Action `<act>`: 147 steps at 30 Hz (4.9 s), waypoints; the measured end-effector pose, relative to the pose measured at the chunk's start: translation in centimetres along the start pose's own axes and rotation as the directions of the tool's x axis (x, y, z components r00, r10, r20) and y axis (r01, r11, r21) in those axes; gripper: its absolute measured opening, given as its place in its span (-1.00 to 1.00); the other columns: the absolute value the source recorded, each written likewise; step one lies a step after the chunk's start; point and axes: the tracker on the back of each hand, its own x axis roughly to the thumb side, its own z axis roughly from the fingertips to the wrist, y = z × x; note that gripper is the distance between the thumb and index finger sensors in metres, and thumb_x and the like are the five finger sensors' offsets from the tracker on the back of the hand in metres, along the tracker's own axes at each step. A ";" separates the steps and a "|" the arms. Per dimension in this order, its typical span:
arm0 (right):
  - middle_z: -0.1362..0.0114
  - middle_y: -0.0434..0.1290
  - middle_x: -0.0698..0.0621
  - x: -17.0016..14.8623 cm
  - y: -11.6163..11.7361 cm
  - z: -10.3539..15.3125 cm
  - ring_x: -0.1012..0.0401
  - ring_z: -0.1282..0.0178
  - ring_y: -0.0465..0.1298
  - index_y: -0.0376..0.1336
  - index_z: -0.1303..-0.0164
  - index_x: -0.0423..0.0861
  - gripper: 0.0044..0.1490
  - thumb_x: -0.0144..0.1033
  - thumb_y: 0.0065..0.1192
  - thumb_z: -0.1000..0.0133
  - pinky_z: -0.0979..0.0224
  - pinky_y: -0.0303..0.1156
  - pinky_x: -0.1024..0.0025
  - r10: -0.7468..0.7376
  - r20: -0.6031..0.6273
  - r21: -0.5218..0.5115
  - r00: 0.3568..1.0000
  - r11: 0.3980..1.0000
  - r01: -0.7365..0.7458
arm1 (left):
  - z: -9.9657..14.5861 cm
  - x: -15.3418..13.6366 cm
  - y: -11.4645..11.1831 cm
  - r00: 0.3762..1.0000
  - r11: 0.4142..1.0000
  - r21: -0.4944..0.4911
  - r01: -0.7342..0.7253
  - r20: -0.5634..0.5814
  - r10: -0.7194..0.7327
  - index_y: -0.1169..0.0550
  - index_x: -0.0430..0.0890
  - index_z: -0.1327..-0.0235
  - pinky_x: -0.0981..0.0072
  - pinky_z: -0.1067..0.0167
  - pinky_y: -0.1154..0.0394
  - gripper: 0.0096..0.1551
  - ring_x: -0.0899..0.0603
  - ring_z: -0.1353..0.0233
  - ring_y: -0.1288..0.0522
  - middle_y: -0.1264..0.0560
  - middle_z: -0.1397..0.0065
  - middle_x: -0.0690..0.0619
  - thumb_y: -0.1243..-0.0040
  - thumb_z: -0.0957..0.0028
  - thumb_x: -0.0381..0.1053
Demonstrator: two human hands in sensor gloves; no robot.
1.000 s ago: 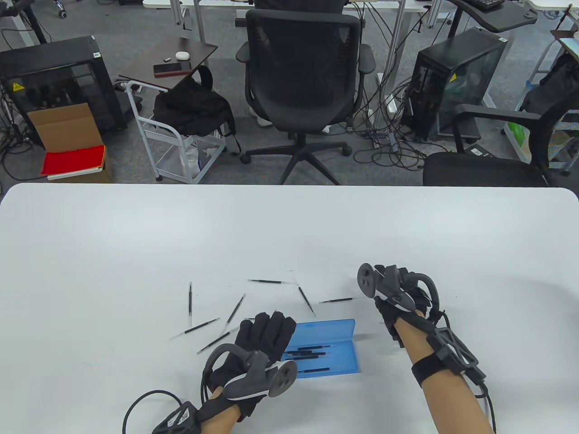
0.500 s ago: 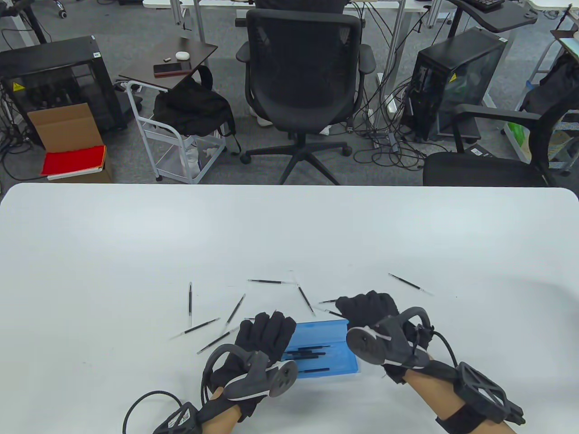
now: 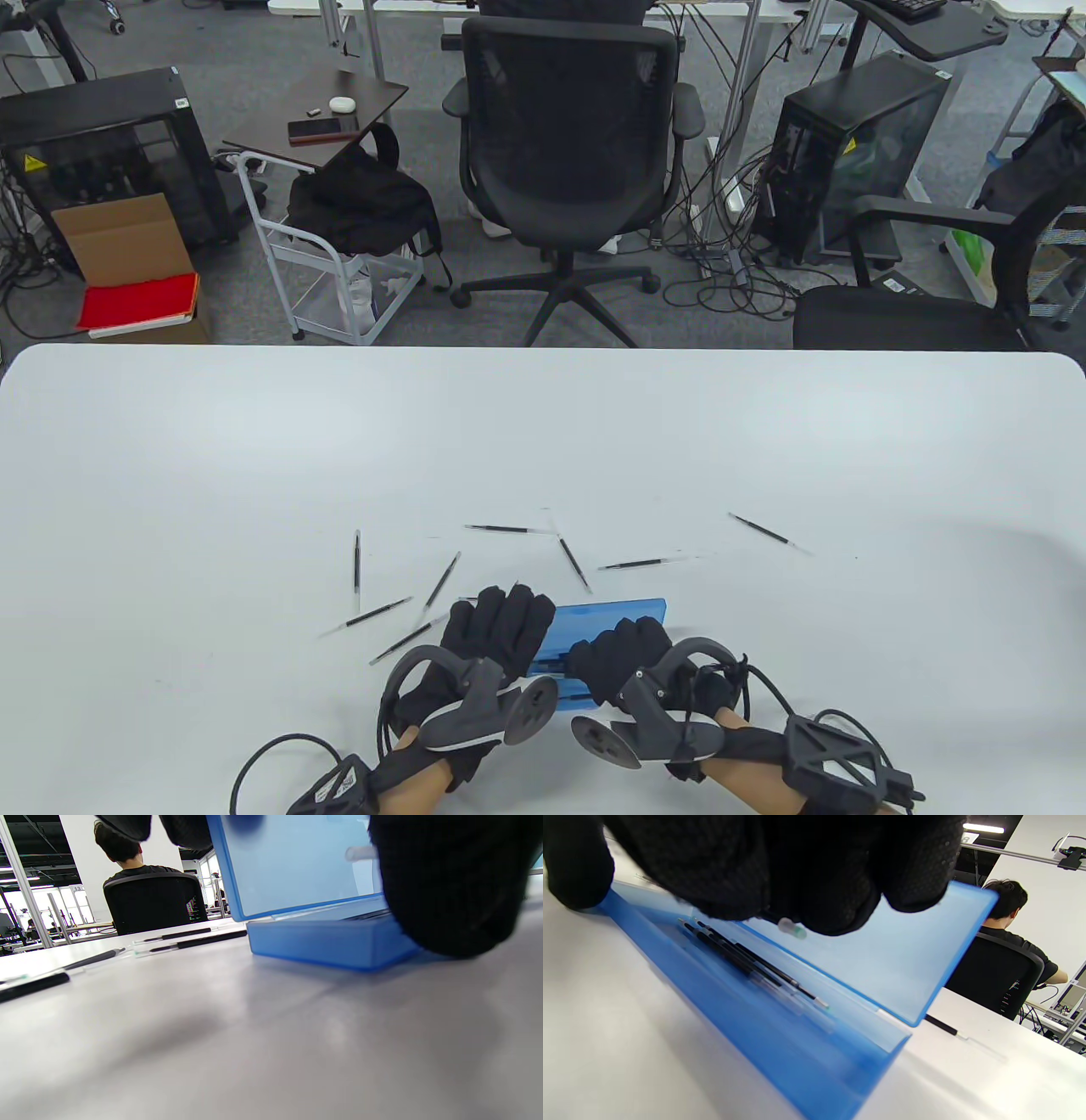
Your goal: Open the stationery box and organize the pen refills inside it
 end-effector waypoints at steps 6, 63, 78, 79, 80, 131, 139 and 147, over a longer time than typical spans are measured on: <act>-0.23 0.64 -0.01 0.8 1.0 -0.5 0.05 -0.15 0.66 0.31 -0.44 -0.06 -0.26 -0.23 0.50 -0.02 -0.42 0.53 -0.10 0.006 0.009 0.005 1.000 1.000 -0.006 | 0.0 0.0 0.0 1.000 1.000 0.000 -0.001 0.000 0.001 0.23 -0.11 -0.68 -0.38 -0.57 -0.12 0.54 -0.47 -0.73 -0.04 0.16 -0.81 -0.21 -0.38 0.28 0.41; -0.32 0.65 0.08 -13.3 8.2 -7.4 0.09 -0.33 0.64 0.39 -0.30 0.16 -0.35 -0.24 0.56 0.05 -0.57 0.46 -0.06 0.143 -0.295 0.268 0.945 0.961 -0.062 | 0.0 0.0 0.0 1.000 1.000 0.000 0.000 0.004 0.000 0.23 -0.12 -0.68 -0.38 -0.57 -0.12 0.54 -0.47 -0.73 -0.04 0.16 -0.81 -0.20 -0.37 0.28 0.41; -0.22 0.70 0.11 -13.7 8.5 -7.1 0.14 -0.25 0.68 0.43 -0.20 0.16 -0.42 -0.27 0.56 0.07 -0.56 0.50 -0.05 0.094 -0.288 0.215 0.953 0.976 -0.032 | 0.0 0.0 0.0 1.000 1.000 0.000 0.004 0.002 -0.004 0.24 -0.12 -0.68 -0.38 -0.57 -0.12 0.55 -0.47 -0.72 -0.04 0.16 -0.81 -0.21 -0.37 0.28 0.42; -0.22 0.70 0.12 -13.8 8.5 -7.1 0.13 -0.25 0.68 0.43 -0.21 0.16 -0.42 -0.27 0.56 0.06 -0.56 0.49 -0.05 0.091 -0.287 0.214 0.954 0.976 -0.029 | 0.0 0.0 0.0 1.000 1.000 0.000 0.004 0.002 -0.004 0.24 -0.11 -0.68 -0.38 -0.57 -0.12 0.54 -0.47 -0.73 -0.04 0.16 -0.81 -0.21 -0.37 0.28 0.42; -0.22 0.70 0.11 -13.8 8.5 -7.1 0.13 -0.25 0.68 0.42 -0.21 0.16 -0.42 -0.28 0.55 0.06 -0.56 0.49 -0.06 0.087 -0.286 0.214 0.954 0.977 -0.026 | 0.0 0.0 0.0 1.000 1.000 0.000 0.004 0.002 -0.004 0.23 -0.12 -0.68 -0.38 -0.57 -0.12 0.55 -0.47 -0.72 -0.04 0.16 -0.81 -0.21 -0.37 0.28 0.42; -0.19 0.67 0.01 -2.0 -0.4 2.3 0.08 -0.12 0.69 0.33 -0.38 -0.04 -0.27 -0.21 0.54 0.03 -0.43 0.56 -0.12 0.066 -0.020 0.049 0.998 0.997 -0.065 | -0.1 -0.2 0.0 1.000 1.000 -0.002 -0.015 -0.002 0.015 0.24 -0.11 -0.68 -0.38 -0.57 -0.12 0.55 -0.47 -0.73 -0.03 0.17 -0.81 -0.20 -0.38 0.29 0.42; -0.20 0.67 0.00 -0.6 1.0 1.0 0.07 -0.12 0.69 0.33 -0.39 -0.06 -0.27 -0.21 0.53 0.01 -0.41 0.55 -0.12 0.082 -0.074 0.087 0.994 0.993 -0.076 | -0.1 -0.2 0.0 1.000 1.000 -0.002 -0.015 0.000 0.015 0.24 -0.11 -0.68 -0.38 -0.57 -0.12 0.55 -0.47 -0.73 -0.03 0.17 -0.81 -0.20 -0.38 0.29 0.42; -0.21 0.67 0.00 0.3 1.1 0.3 0.07 -0.13 0.69 0.33 -0.39 -0.05 -0.28 -0.21 0.52 0.01 -0.42 0.55 -0.10 0.034 -0.058 0.044 0.998 0.999 -0.032 | -0.1 -0.2 0.0 1.000 1.000 -0.002 -0.018 0.001 0.018 0.24 -0.11 -0.68 -0.38 -0.57 -0.12 0.55 -0.47 -0.73 -0.03 0.16 -0.81 -0.20 -0.38 0.29 0.42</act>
